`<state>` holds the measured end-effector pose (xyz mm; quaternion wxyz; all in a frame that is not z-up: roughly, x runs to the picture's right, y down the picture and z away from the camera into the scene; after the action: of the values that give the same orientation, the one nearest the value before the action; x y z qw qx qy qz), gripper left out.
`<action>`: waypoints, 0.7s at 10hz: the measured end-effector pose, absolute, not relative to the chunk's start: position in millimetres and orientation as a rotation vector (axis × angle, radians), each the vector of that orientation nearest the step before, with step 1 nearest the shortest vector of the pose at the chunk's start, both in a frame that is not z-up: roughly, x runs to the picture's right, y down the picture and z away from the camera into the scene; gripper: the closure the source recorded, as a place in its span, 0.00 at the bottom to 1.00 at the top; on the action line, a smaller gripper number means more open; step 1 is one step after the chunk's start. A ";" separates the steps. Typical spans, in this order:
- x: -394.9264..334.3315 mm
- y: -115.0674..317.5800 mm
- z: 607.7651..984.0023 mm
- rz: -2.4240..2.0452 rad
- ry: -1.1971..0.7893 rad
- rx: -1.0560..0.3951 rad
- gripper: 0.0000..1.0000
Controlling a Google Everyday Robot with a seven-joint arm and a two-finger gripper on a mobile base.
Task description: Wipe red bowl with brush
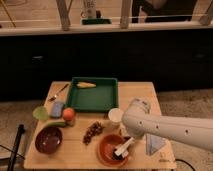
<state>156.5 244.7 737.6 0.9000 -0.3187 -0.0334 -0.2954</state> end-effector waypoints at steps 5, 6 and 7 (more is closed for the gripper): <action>123.5 219.0 741.6 -0.636 -0.088 -0.614 1.00; 105.8 218.9 739.5 -0.667 -0.114 -0.599 1.00; 96.8 221.5 736.5 -0.686 -0.135 -0.591 1.00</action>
<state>96.8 221.5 736.5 0.8971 -0.2854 -0.0649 -0.3310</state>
